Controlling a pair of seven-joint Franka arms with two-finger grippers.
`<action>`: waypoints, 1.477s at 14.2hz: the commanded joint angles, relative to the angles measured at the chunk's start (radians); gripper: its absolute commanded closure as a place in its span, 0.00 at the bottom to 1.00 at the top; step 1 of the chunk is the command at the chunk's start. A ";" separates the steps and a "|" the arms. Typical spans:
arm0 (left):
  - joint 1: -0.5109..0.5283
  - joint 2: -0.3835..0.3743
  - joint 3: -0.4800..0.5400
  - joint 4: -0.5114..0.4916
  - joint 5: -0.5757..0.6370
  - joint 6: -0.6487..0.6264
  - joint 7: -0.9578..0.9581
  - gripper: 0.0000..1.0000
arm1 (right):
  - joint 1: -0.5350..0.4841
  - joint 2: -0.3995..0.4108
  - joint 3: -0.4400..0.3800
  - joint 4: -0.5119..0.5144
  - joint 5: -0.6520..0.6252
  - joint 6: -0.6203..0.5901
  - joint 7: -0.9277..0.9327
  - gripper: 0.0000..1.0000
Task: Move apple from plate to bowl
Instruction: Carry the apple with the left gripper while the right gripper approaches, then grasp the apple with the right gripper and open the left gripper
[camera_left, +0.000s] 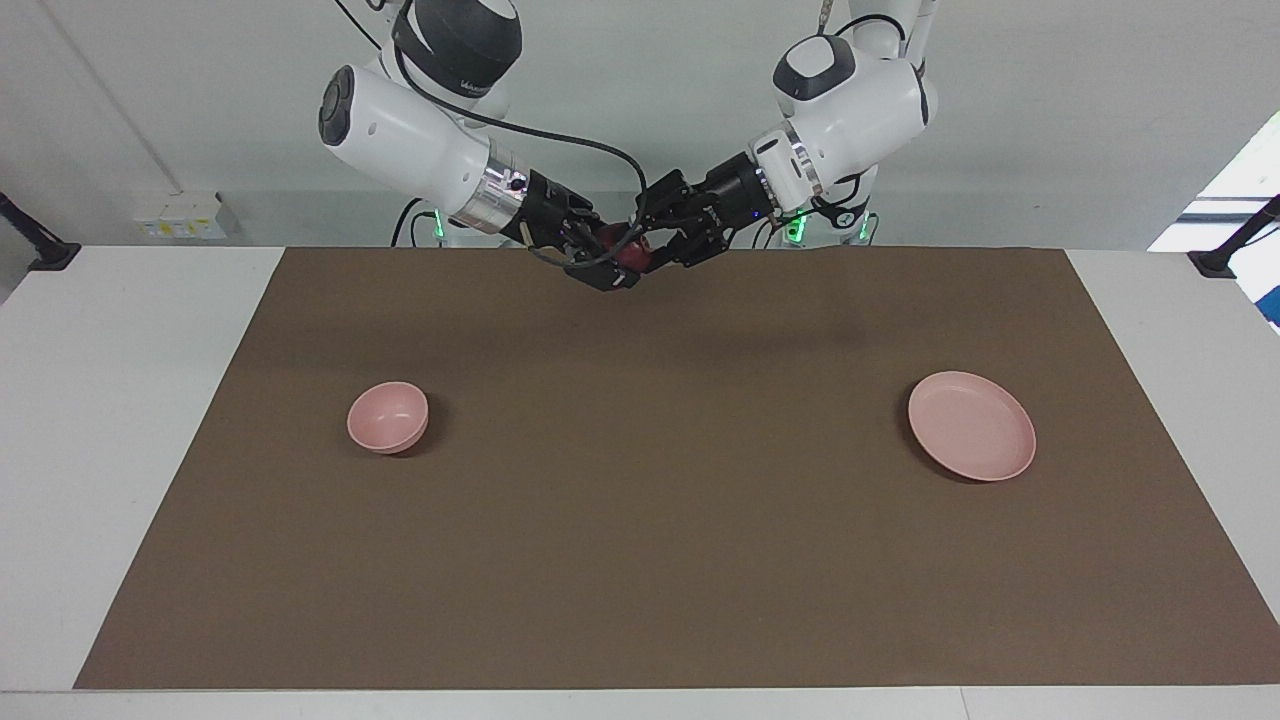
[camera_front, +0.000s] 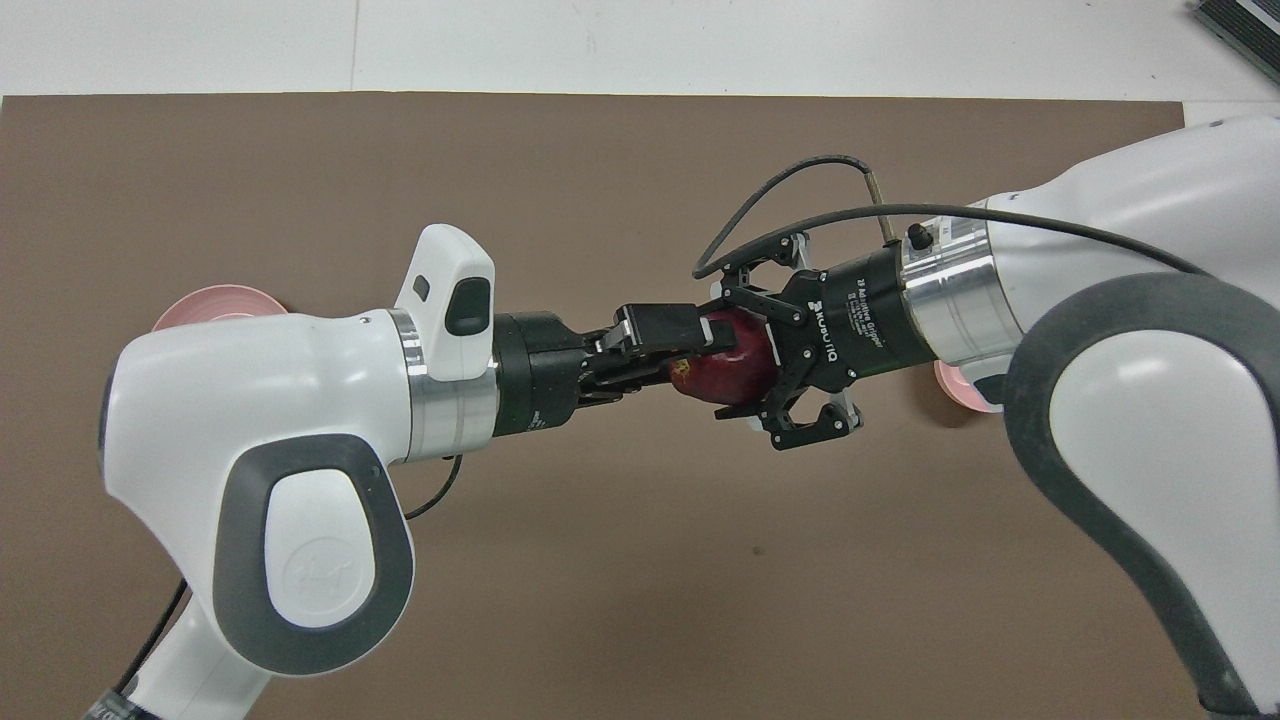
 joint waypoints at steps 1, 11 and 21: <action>0.016 -0.036 -0.009 -0.013 -0.022 -0.028 -0.015 1.00 | -0.028 0.021 0.006 0.026 0.018 -0.029 0.012 1.00; 0.013 -0.053 -0.001 -0.023 0.069 -0.034 -0.022 0.06 | -0.042 0.009 -0.010 0.040 -0.005 -0.055 -0.074 1.00; -0.029 -0.043 0.166 -0.011 0.784 -0.308 -0.010 0.00 | -0.131 -0.047 -0.009 0.026 -0.303 -0.212 -0.528 1.00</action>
